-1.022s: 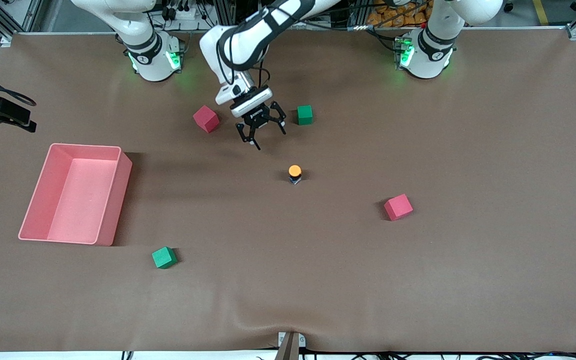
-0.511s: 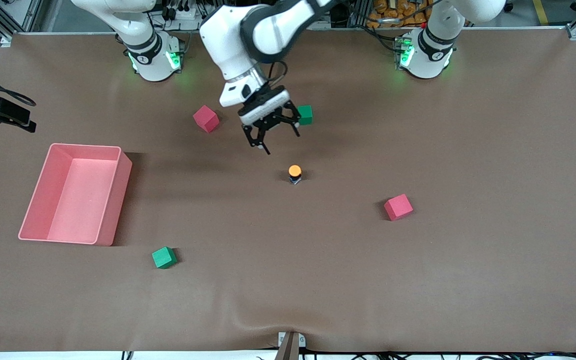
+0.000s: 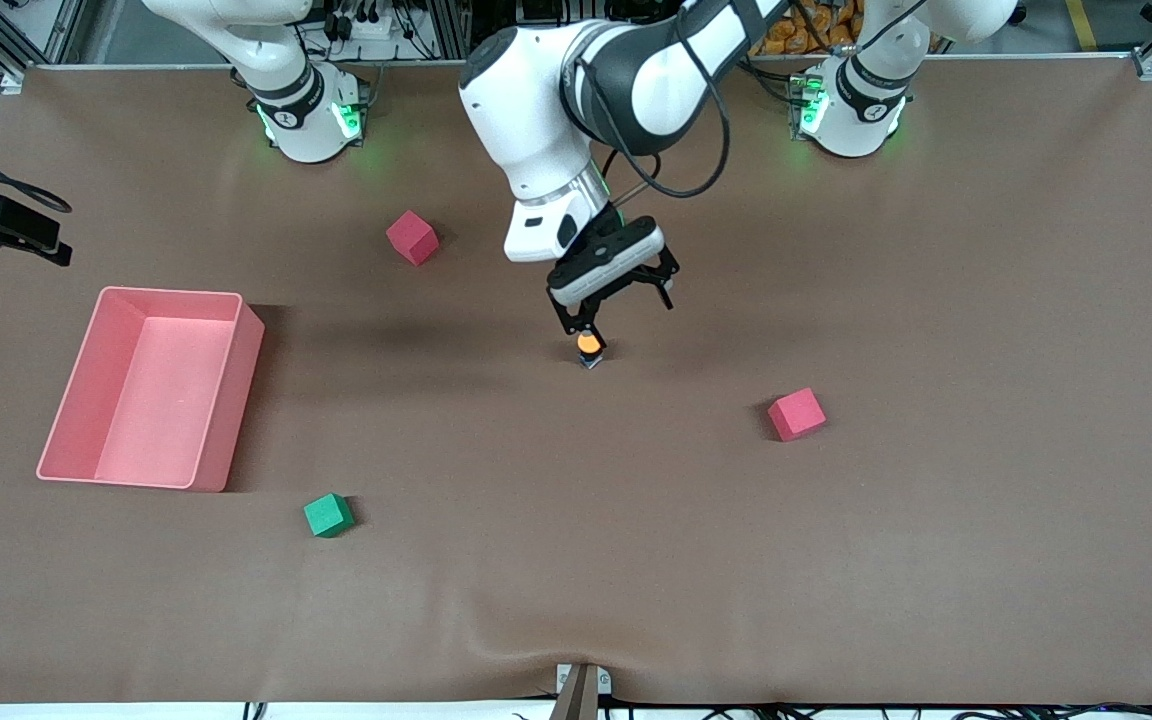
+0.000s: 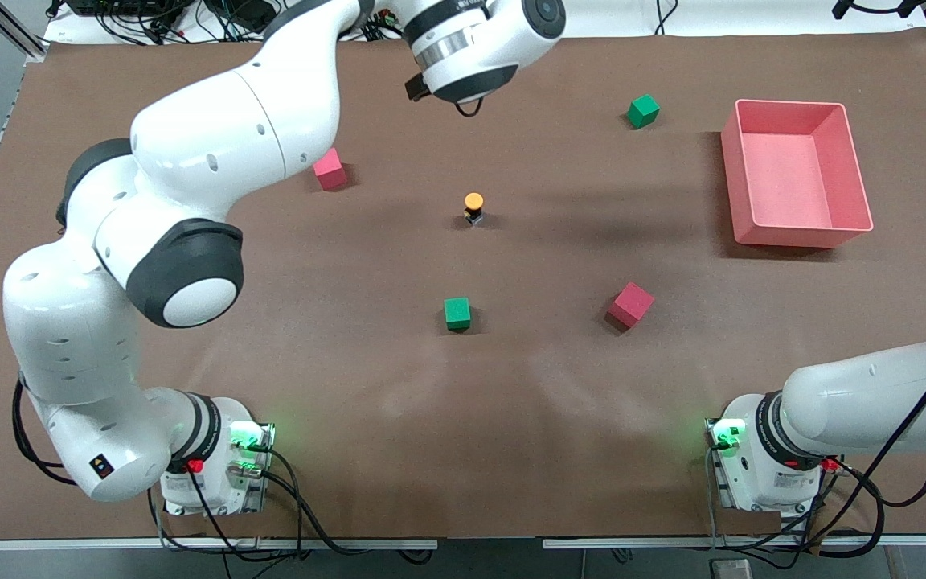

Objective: Place and upright button with both arms

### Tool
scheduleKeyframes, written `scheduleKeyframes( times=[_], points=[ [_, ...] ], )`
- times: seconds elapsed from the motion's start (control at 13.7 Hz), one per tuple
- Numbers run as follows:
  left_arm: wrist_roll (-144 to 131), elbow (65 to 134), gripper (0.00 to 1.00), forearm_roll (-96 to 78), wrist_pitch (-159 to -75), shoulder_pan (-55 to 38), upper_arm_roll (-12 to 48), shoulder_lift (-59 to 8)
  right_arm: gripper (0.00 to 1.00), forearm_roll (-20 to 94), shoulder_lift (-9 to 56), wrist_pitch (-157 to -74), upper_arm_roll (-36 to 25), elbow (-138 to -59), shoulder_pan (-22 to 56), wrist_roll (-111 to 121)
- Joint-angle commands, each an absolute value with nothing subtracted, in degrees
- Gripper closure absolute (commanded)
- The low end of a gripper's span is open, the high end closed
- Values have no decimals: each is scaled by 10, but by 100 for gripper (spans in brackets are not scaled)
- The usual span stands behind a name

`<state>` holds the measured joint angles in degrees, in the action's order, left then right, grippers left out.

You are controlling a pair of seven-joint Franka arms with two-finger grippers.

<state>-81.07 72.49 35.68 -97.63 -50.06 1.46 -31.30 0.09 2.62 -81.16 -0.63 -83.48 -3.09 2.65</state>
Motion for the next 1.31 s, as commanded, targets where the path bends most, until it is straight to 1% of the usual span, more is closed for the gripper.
scheduleKeyframes(
  times=[0.0, 0.07, 0.15, 0.22, 0.36, 0.44, 0.58, 0.8, 0.88, 0.95, 1.17, 1.24],
  points=[
    [-756, 732, 0, 324, -1000, -432, 44, -295, 0, 7, 29, -812, -1, -828, -39, 23],
    [-736, 730, 0, 316, -1012, -402, 57, -292, 0, 7, 29, -812, -1, -827, -38, 23],
    [-708, 732, 0, 313, -1025, -360, 85, -283, 0, 7, 29, -812, -1, -827, -39, 23],
    [-682, 732, 0, 311, -1027, -299, 130, -276, 0, 8, 29, -813, -1, -827, -38, 23],
    [-634, 732, 0, 308, -1027, -162, 247, -274, 0, 6, 28, -815, -2, -826, -39, 23],
    [-607, 732, 0, 308, -1027, -120, 278, -272, 0, 6, 28, -815, -2, -824, -40, 23],
    [-563, 733, 0, 271, -1026, -91, 280, -251, 0, 6, 28, -816, -2, -822, -40, 23],
    [-493, 737, 0, 133, -1026, -15, 279, -226, 0, 7, 29, -819, -2, -822, -39, 23],
    [-460, 737, 0, 116, -1020, -11, 270, -217, 0, 7, 28, -819, -2, -822, -39, 23],
    [-437, 742, 0, 110, -1010, -12, 249, -202, 0, 8, 29, -818, -2, -823, -40, 23],
    [-405, 748, 0, 99, -923, -32, 230, -159, 0, 8, 29, -816, -2, -824, -40, 23],
    [-403, 749, 0, 92, -905, -39, 216, -146, 0, 7, 29, -815, -2, -825, -40, 23]
  ],
)
